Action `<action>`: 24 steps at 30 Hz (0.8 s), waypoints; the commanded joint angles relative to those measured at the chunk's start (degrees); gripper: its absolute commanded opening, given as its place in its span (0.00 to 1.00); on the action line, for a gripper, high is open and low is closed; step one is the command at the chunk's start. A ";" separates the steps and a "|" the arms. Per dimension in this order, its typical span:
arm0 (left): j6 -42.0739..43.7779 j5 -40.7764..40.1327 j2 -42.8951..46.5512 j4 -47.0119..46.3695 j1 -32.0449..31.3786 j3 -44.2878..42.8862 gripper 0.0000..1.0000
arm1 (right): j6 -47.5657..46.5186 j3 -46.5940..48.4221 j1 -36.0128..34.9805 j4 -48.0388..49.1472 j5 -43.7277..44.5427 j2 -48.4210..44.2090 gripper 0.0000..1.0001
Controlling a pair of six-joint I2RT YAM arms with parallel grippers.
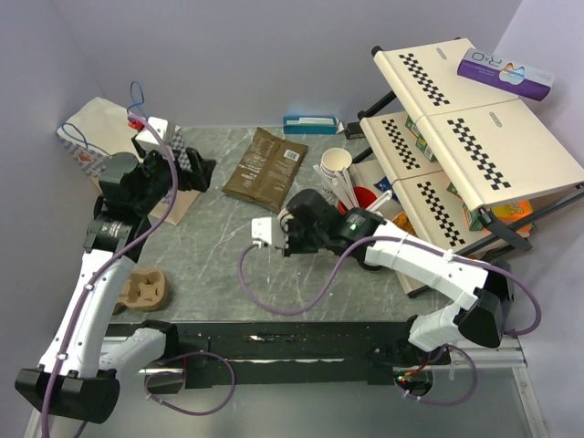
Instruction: Pack the takeout coffee
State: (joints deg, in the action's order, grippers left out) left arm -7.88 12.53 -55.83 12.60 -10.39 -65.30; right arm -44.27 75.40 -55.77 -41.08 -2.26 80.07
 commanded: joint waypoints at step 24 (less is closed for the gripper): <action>4.45 -1.55 6.00 15.52 3.36 1.22 0.99 | 7.09 -0.51 -9.88 9.26 2.00 12.21 0.02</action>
State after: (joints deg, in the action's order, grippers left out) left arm -2.68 10.68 -51.09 27.51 -7.29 -65.36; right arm -39.05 72.99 -64.77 -29.98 -0.58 91.18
